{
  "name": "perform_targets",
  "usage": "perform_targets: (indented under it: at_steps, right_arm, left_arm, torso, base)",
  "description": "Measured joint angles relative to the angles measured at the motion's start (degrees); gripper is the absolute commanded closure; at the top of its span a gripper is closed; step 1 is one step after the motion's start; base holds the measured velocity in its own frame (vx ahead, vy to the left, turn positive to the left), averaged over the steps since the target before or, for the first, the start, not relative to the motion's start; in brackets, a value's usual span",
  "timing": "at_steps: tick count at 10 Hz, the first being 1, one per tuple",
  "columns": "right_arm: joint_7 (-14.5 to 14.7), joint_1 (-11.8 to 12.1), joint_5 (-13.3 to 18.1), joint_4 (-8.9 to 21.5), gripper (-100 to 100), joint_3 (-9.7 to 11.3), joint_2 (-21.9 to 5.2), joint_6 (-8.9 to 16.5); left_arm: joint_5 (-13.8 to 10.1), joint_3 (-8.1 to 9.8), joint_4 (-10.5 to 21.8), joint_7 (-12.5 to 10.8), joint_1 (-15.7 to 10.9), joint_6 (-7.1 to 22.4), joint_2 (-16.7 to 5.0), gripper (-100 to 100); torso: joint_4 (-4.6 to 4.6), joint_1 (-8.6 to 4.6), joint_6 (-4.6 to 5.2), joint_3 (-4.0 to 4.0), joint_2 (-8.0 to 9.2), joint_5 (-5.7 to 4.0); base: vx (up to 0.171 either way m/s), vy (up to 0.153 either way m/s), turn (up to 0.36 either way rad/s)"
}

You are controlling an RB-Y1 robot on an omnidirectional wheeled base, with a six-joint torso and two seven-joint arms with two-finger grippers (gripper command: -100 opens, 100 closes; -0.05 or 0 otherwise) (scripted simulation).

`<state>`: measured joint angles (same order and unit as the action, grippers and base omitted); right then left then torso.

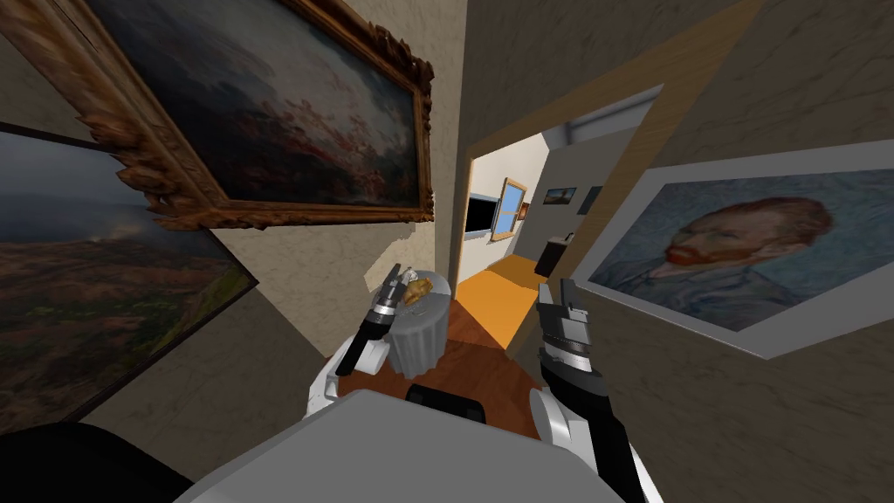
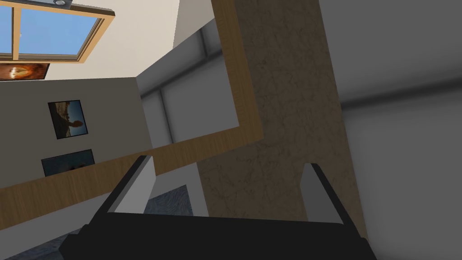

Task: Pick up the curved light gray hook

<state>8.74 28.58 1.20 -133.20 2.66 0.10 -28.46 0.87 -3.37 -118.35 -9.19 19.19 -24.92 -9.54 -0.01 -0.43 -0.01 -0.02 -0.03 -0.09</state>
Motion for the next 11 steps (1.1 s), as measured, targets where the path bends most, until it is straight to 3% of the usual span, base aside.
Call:
perform_targets:
  at_steps: [11]
  right_arm:
    - [0.0,0.0,0.0,0.0,0,0.0,-0.01,0.0]
  left_arm:
    - [-2.47,0.16,10.65,0.27,-9.73,16.13,-5.66,-100]
  torso:
    - [0.0,0.15,0.01,0.0,-0.01,0.02]
  base:
    - [0.004,-0.084,0.055]
